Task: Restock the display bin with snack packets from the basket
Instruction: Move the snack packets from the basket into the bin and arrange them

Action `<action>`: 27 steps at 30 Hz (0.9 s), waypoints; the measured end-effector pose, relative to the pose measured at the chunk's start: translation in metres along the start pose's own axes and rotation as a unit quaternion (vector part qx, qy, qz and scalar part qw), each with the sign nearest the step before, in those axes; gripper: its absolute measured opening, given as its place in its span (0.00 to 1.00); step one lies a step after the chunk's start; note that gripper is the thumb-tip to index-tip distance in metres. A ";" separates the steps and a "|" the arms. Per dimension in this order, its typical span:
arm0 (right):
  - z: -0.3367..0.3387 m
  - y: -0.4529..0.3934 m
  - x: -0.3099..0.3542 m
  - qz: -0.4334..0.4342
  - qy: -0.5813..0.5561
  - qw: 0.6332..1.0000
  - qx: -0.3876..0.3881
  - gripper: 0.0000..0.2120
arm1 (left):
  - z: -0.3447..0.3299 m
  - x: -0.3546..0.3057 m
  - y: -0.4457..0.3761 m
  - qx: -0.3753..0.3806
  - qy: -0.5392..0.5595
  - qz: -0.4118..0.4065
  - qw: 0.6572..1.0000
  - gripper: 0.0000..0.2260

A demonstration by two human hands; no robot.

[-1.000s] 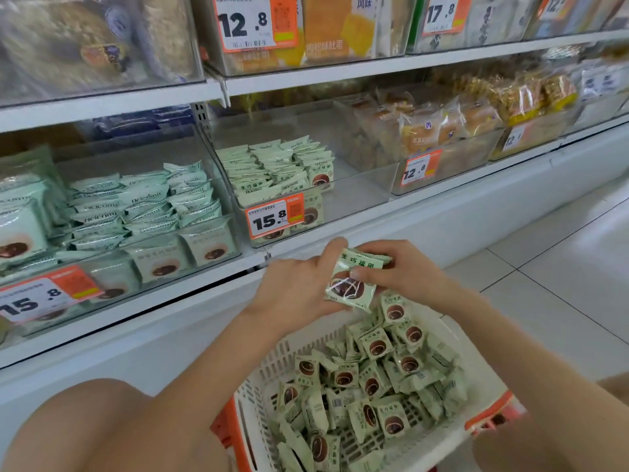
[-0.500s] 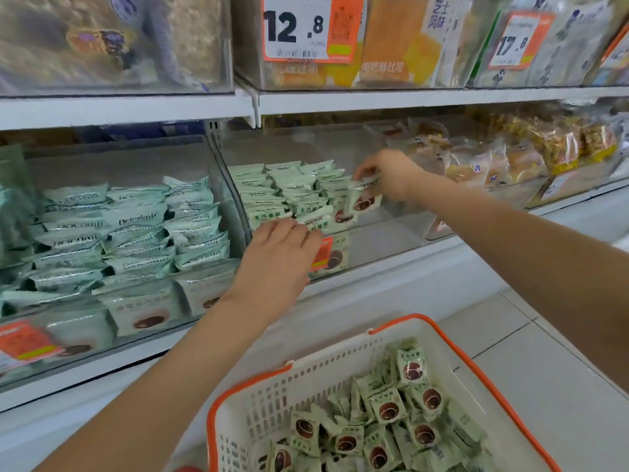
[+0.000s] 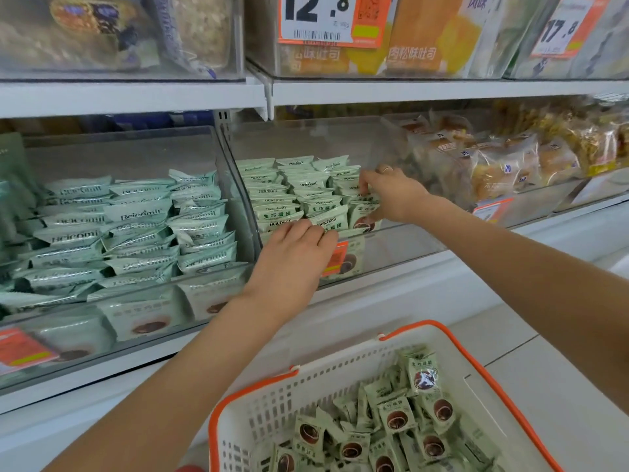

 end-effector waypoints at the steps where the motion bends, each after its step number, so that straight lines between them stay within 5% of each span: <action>1: 0.003 0.002 0.003 0.017 -0.012 1.000 0.003 0.26 | 0.000 0.000 0.001 0.004 0.000 0.002 1.000 0.26; 7: 0.011 0.018 0.048 0.188 -0.112 0.976 0.008 0.15 | 0.002 0.001 0.001 0.039 0.000 0.021 0.999 0.24; 11: -0.001 0.010 0.045 0.139 -0.082 0.987 -0.016 0.05 | 0.004 -0.002 0.000 0.080 0.004 0.032 0.996 0.21; 16: 0.004 0.005 0.028 0.075 -0.098 0.992 -0.030 0.05 | 0.003 -0.001 -0.001 0.094 -0.008 0.049 0.994 0.20; 27: 0.003 0.005 0.035 0.134 -0.009 0.991 -0.009 0.12 | 0.001 -0.001 -0.006 0.109 -0.011 0.050 0.993 0.21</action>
Point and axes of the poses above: each hand's wrist, its own y-axis away from the middle knuckle, its own z-axis out of the back of the hand, x = y × z, the point moved 5 cm from there along -y, towards the middle knuckle, and after that the axes turned 8 degrees about -y, right-handed, at the moved point
